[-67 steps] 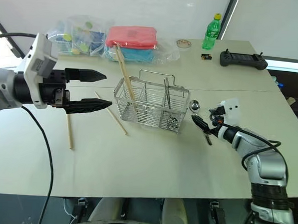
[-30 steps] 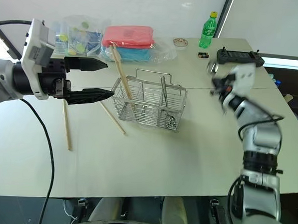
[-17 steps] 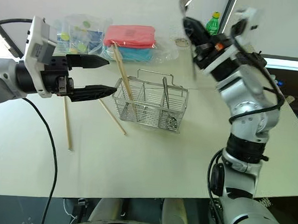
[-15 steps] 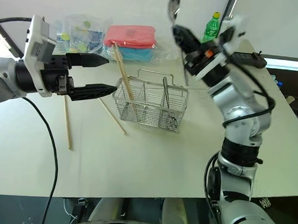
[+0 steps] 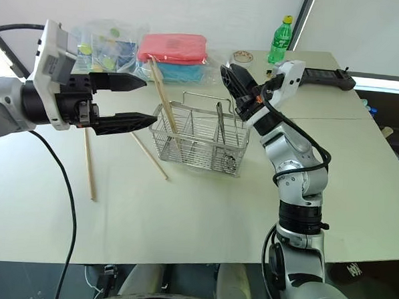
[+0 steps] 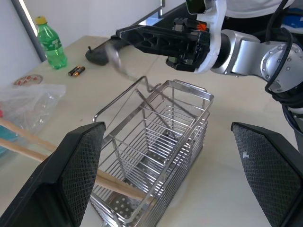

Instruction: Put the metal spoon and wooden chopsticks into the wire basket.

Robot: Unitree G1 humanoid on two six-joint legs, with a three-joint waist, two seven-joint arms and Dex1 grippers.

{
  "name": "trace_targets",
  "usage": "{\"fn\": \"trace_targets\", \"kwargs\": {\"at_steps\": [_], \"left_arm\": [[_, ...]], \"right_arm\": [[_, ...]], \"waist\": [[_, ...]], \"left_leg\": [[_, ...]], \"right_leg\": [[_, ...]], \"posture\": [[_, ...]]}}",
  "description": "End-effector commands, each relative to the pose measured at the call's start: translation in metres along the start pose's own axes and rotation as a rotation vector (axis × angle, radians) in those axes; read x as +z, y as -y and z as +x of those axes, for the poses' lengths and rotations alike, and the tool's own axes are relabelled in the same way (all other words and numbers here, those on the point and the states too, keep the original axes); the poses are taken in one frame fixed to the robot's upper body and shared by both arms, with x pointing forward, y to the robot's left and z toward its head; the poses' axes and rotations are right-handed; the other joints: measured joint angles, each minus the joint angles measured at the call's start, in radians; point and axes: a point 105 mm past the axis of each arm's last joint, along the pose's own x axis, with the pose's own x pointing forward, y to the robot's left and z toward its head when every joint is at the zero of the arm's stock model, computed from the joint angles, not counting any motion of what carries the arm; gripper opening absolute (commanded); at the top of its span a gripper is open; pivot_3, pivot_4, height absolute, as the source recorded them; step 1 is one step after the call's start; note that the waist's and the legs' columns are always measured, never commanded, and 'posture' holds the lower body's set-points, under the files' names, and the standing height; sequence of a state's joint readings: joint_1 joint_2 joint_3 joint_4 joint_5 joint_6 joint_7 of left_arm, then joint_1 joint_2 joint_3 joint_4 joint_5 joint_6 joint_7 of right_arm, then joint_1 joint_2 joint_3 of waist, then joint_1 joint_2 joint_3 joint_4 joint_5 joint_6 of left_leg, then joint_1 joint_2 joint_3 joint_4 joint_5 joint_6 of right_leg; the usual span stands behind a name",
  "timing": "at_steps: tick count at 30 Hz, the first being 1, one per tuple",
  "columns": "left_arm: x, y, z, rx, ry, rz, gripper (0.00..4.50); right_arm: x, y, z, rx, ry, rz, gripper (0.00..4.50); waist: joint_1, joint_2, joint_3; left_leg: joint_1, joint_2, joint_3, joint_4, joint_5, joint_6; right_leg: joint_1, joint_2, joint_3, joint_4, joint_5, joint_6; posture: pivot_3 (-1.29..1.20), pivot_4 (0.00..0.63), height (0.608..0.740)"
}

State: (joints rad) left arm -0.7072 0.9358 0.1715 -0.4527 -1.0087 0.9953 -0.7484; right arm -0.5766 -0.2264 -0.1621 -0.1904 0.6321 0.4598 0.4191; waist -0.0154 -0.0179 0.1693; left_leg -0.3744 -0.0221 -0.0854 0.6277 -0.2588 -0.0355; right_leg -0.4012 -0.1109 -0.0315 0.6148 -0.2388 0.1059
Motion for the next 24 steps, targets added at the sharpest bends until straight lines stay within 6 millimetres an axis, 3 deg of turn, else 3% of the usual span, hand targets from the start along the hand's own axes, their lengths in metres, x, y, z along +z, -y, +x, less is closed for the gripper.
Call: {"fn": "trace_targets", "kwargs": {"at_steps": [1,2,10,14,16,18,21,24], "left_arm": [[0.01,-0.001,-0.004,0.013,0.019,0.046,4.5],[0.01,-0.002,-0.004,0.014,0.019,0.046,4.5],[0.008,-0.005,-0.004,0.015,0.027,0.046,4.5],[0.005,-0.011,-0.01,0.063,0.013,0.045,4.5],[0.004,-0.021,-0.021,0.132,0.026,0.013,4.5],[0.002,-0.036,-0.035,0.233,0.046,-0.026,4.5],[-0.006,-0.061,-0.055,0.409,0.068,-0.111,4.5],[-0.03,-0.092,-0.076,0.651,0.004,-0.23,4.5]], "right_arm": [[0.012,-0.003,-0.003,0.009,0.041,-0.035,3.97],[0.013,-0.002,-0.004,0.005,0.042,-0.039,4.44],[0.043,0.008,-0.007,-0.004,0.059,-0.097,4.44],[0.097,0.006,-0.002,0.099,0.003,-0.254,4.44],[0.115,-0.002,-0.008,0.206,-0.113,-0.378,4.44],[0.119,-0.002,-0.016,0.251,-0.294,-0.442,4.44],[0.117,0.004,-0.027,0.219,-0.508,-0.418,4.44],[0.118,-0.003,-0.035,0.22,-0.595,-0.356,4.44]], "waist": [[0.0,0.0,0.0],[0.0,0.0,0.0],[0.001,0.0,0.0],[0.002,0.003,0.002],[0.004,0.002,0.002],[0.005,0.001,0.002],[-0.001,-0.001,0.001],[-0.003,-0.001,0.001]], "left_leg": [[0.0,0.0,0.0,0.0,0.0,0.0],[0.0,0.0,0.0,0.0,0.0,0.0],[0.0,0.0,0.0,0.001,0.0,0.0],[-0.001,0.0,0.001,0.001,0.0,0.0],[-0.001,0.0,0.001,0.0,0.0,0.0],[-0.001,0.0,0.001,-0.002,-0.001,0.001],[-0.001,0.0,0.001,-0.002,-0.002,0.003],[-0.001,0.001,0.002,-0.002,-0.002,0.003]], "right_leg": [[0.0,0.0,0.0,0.0,0.0,0.0],[0.0,0.0,0.0,0.0,0.0,0.0],[0.0,0.0,0.0,0.0,0.0,0.0],[0.0,-0.001,0.0,0.0,0.0,-0.001],[-0.001,-0.001,0.0,-0.001,-0.001,-0.001],[-0.001,-0.001,-0.001,-0.001,-0.001,0.0],[-0.001,-0.001,-0.001,-0.002,-0.002,0.0],[-0.002,-0.002,0.0,-0.002,-0.003,-0.002]], "posture": [[0.0,0.15,0.692],[0.0,0.15,0.692],[0.0,0.15,0.692],[0.0,0.15,0.692],[0.0,0.15,0.692],[0.0,0.15,0.692],[0.0,0.15,0.692],[0.0,0.15,0.692]]}}
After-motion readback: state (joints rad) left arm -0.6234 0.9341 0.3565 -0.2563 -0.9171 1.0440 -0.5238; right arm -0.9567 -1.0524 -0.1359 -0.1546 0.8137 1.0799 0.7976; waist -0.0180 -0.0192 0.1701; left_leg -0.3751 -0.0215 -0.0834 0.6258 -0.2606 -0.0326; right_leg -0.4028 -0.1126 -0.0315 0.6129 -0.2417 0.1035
